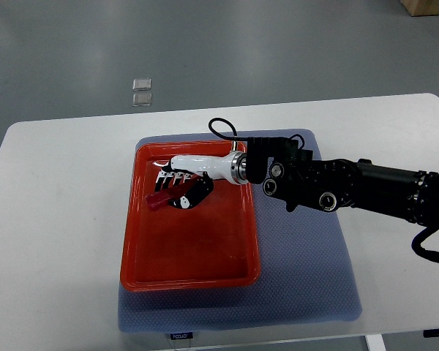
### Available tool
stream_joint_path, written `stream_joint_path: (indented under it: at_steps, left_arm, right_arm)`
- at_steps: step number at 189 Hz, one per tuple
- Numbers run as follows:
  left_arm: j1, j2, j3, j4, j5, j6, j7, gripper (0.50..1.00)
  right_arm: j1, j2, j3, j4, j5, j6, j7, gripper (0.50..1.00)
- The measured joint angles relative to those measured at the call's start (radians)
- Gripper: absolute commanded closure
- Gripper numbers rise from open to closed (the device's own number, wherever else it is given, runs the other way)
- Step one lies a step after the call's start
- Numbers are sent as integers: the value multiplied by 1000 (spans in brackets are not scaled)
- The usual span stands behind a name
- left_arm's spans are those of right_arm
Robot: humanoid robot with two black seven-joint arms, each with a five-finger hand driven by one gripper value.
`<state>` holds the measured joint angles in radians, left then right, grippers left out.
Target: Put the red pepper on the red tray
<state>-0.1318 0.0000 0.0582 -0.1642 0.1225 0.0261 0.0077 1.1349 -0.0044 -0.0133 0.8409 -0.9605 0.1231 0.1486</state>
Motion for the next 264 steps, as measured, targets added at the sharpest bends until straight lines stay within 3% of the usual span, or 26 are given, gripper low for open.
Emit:
stream_joint_path:
  at_steps: [67,87,100,109,110,112,128,160,214,264]
  left_arm:
    - [2,0,0,0,0,0,0,500]
    - [2,0,0,1,0,0,0,500]
    - [2,0,0,2,0,0,0,500]
    - [2,0,0,2,0,0,0,500]
    - [2,0,0,2,0,0,0,500]
    - [2,0,0,2,0,0,0,500]
    - [3,0,0,2,-1,0,0,500]
    - [3,0,0,2,-1,0,0,500]
    - [3,0,2,5,-1,0,0,500]
    - [3,0,3,5,0,1,0,500]
  right_arm:
    - [-41,4,-8,-10,-7,-20,0,1000]
    - [-46,4,-10,-12,-7,-20,0,953]
    - [-49,4,-11,-12,-7,-20,1,891]
    - [-52,4,-11,-13,-7,-20,2,891]
    - [-52,4,-11,-13,-7,-20,2,829]
    - [-53,4,-11,-13,-7,-20,2,806]
    - [-58,4,-9,-16,-6,-20,4,720]
    - [-61,4,-1,-20,-2,-19,5,654]
    - [-50,-61,78,-19,20,-19,9,642]
    - [-166,-145,452,-10,203,-10,35,640]
